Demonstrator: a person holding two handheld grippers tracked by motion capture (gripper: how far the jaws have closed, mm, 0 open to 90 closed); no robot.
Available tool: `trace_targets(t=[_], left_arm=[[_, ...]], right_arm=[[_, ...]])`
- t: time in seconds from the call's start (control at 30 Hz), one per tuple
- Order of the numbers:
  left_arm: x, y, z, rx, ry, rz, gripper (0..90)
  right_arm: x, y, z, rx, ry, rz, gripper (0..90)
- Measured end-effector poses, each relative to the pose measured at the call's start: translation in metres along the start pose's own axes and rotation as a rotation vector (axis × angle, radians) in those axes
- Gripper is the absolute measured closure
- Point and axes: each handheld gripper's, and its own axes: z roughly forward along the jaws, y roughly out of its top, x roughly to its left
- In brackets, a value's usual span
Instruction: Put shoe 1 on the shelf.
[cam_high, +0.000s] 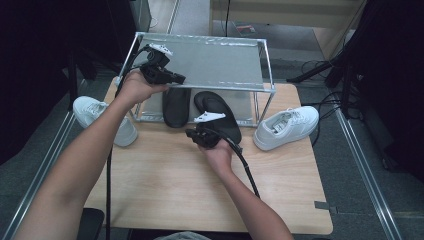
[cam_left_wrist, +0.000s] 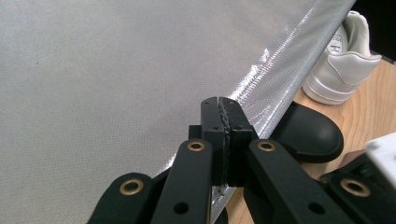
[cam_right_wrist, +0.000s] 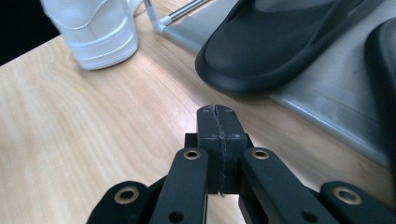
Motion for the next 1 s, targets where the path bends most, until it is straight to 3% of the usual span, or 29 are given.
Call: trace_targets(t=[0.13,0.43,0.53,0.77,1.0], left_arm=[[0.000,0.000,0.000,0.003,0.000,0.000,90.0],[-0.002,0.002,0.000,0.014,0.014,0.008,90.0],[-0.001,0.002,0.000,0.014,0.009,0.003,90.0],[-0.001,0.002,0.000,0.014,0.007,0.002,90.0],[-0.001,0.002,0.000,0.014,0.009,-0.003,90.0]], right_arm=[[-0.003,-0.006,-0.023,-0.008,-0.011,-0.021,90.0],[-0.019,-0.020,-0.067,-0.016,-0.033,-0.002,90.0],[-0.026,-0.026,-0.081,-0.010,-0.059,-0.017,90.0],[-0.047,-0.044,-0.109,-0.007,-0.087,0.019,90.0],[-0.056,-0.063,-0.131,-0.019,-0.142,-0.011,90.0]])
